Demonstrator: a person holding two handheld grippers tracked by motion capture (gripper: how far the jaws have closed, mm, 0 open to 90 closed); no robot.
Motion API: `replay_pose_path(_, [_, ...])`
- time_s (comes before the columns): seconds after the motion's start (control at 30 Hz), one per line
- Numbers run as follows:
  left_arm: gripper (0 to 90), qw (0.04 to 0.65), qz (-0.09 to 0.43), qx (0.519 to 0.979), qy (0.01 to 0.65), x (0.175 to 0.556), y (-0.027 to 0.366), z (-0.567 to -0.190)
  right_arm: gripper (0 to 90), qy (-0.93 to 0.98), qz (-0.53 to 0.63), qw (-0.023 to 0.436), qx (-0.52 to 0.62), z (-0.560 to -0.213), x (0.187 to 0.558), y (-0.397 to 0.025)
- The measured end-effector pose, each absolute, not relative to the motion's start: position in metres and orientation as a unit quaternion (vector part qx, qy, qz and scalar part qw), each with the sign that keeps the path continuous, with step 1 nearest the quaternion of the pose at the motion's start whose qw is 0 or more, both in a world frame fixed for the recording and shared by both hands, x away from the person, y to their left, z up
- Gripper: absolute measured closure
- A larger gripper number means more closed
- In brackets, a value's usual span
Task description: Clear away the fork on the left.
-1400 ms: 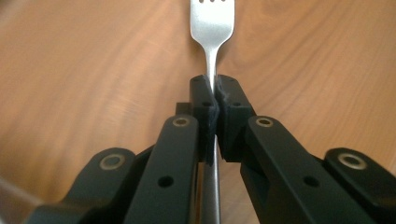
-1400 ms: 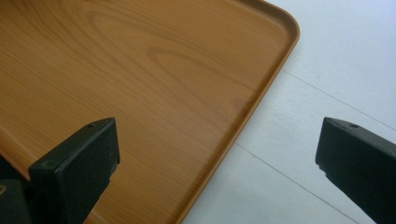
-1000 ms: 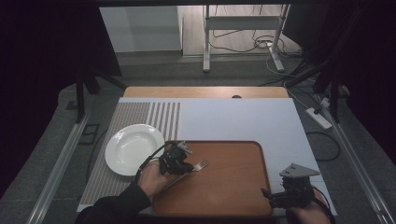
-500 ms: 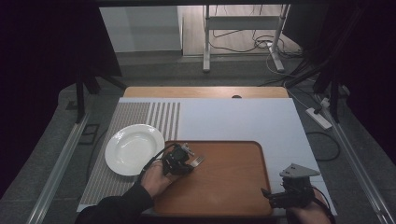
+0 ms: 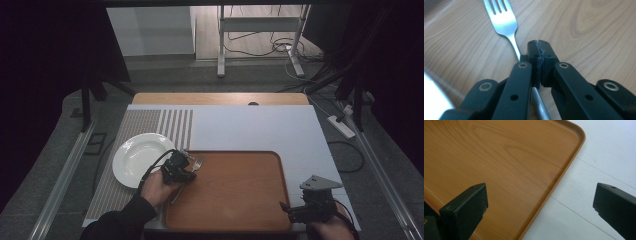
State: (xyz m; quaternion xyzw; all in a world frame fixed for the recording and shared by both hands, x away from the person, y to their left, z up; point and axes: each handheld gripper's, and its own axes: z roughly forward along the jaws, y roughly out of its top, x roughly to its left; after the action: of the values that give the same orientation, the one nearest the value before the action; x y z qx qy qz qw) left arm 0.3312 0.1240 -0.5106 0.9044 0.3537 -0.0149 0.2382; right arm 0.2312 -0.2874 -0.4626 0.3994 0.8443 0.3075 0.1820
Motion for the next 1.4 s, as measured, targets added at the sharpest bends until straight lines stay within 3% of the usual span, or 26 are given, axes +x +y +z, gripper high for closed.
replay_pose_path(0.77, [86.0, 0.232, -0.016, 0.887, 0.400, 0.327, 0.155, -0.511, 0.4, 0.844, 0.308, 0.179, 0.400, -0.463, 0.232, -0.287])
replay_pose_path(1.07, [77.6, 0.272, -0.016, 0.877, 0.396, 0.324, 0.159, -0.501, 0.4, 0.844, 0.308, 0.179, 0.400, -0.463, 0.232, -0.287])
replay_pose_path(1.4, [59.4, 0.304, -0.004, 0.873, 0.381, 0.319, 0.162, -0.491, 0.4, 0.844, 0.308, 0.179, 0.400, -0.463, 0.232, -0.287])
